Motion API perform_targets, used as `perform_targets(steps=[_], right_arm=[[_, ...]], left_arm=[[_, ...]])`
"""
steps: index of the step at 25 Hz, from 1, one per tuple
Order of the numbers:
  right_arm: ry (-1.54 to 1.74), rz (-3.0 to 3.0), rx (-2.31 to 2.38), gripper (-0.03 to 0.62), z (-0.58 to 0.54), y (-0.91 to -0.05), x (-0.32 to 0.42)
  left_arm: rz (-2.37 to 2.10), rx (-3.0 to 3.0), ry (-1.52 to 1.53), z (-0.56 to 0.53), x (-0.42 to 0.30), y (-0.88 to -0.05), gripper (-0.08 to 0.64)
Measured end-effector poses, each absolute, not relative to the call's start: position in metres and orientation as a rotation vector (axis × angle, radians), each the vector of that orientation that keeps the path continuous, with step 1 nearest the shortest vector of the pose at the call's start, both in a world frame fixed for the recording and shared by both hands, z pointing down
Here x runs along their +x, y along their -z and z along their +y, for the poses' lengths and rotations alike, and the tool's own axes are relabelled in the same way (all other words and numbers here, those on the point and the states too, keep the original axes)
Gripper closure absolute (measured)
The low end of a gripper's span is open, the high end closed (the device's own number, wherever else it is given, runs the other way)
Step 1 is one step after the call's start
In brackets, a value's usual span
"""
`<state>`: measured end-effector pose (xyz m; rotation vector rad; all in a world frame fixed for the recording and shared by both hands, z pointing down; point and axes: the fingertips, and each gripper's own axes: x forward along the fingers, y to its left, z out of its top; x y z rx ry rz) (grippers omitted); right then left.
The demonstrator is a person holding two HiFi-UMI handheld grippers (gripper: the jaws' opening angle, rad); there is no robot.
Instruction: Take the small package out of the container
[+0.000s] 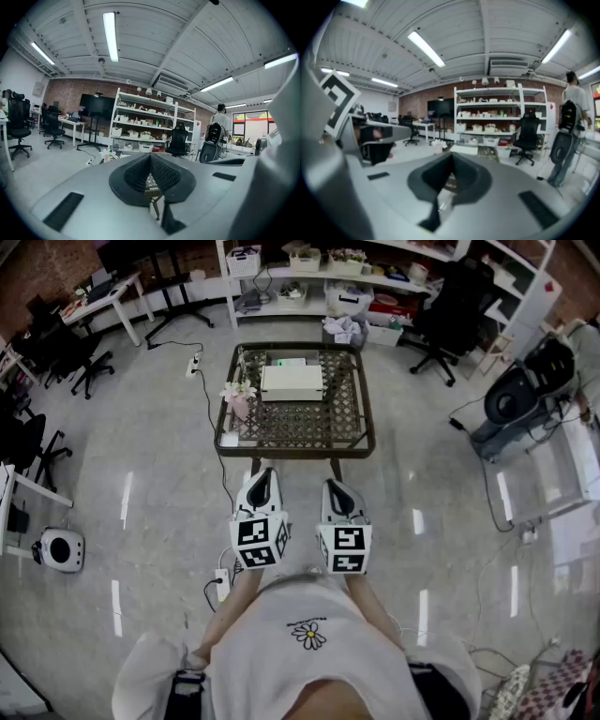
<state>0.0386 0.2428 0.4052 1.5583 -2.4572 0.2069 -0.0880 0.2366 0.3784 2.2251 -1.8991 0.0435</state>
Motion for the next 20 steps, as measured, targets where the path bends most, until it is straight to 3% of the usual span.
perform_targets(steps=[20], right_arm=[[-0.215, -2.496, 1.299, 0.561, 0.232, -0.439, 0.048]], left_arm=[[-1.904, 2.229, -0.021, 0.214, -0.046, -0.386, 0.537]])
